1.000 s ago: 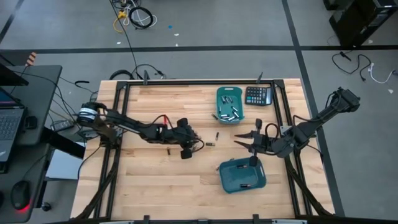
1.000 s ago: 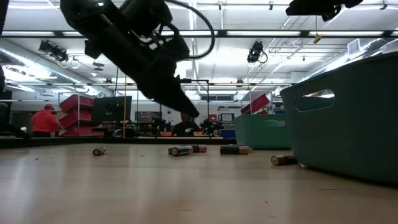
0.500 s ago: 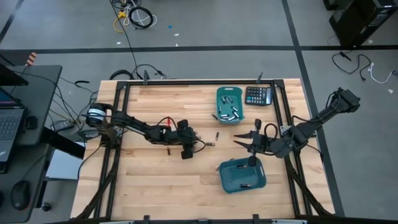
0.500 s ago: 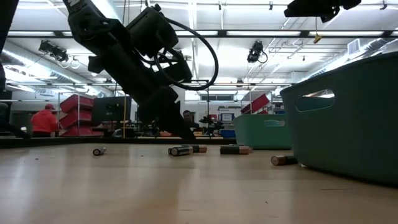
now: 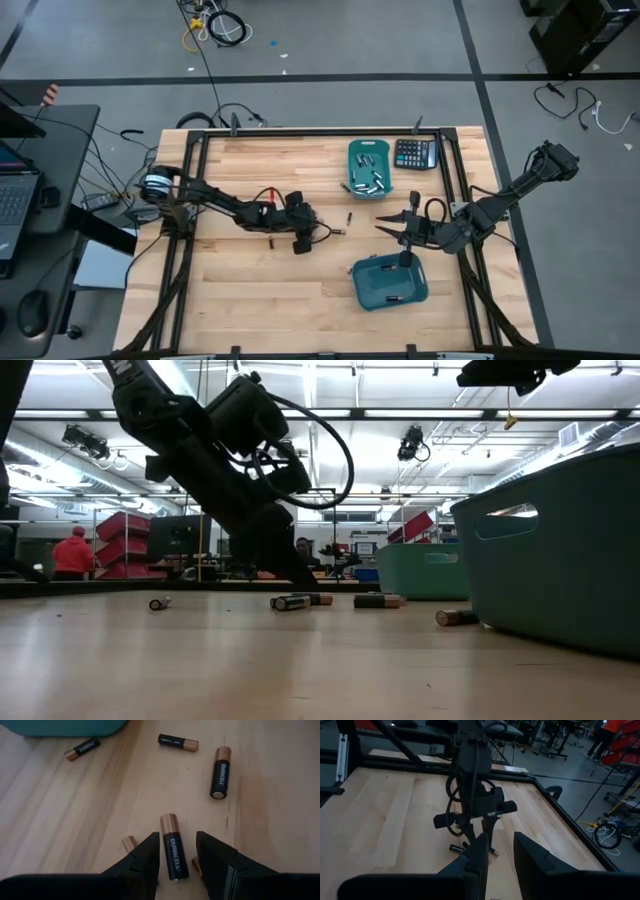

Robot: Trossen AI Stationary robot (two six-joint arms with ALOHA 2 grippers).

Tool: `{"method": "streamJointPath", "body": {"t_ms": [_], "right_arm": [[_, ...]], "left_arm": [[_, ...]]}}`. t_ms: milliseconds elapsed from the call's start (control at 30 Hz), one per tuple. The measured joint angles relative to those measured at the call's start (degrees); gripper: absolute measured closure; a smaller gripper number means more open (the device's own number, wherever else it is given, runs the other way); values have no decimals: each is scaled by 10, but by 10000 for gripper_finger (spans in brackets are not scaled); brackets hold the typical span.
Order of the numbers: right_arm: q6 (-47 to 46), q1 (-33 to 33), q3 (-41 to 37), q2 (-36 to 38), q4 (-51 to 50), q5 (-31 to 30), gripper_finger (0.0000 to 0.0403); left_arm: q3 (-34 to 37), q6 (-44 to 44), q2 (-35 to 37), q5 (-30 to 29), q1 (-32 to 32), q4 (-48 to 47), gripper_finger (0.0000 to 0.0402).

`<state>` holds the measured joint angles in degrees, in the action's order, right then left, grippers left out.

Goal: Sort batteries
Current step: Put the black battery into the blue bin

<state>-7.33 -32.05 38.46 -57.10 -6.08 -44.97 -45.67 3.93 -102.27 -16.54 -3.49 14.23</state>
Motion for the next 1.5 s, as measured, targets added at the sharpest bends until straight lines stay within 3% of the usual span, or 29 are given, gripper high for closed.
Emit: {"method": "streamJointPath", "body": {"t_ms": [533,900,1200,1500], "right_arm": [[0,0,0,0,0,0,325],[0,0,0,0,0,0,325],[-1,0,0,0,0,0,325],[-2,0,0,-21,19,0,325]], "left_arm": [[-1,35,-35,-16,1,18,280],[0,22,-36,-31,1,29,384],[0,14,-36,-31,-1,70,379],[0,-43,-36,-28,-12,206,377]]}}
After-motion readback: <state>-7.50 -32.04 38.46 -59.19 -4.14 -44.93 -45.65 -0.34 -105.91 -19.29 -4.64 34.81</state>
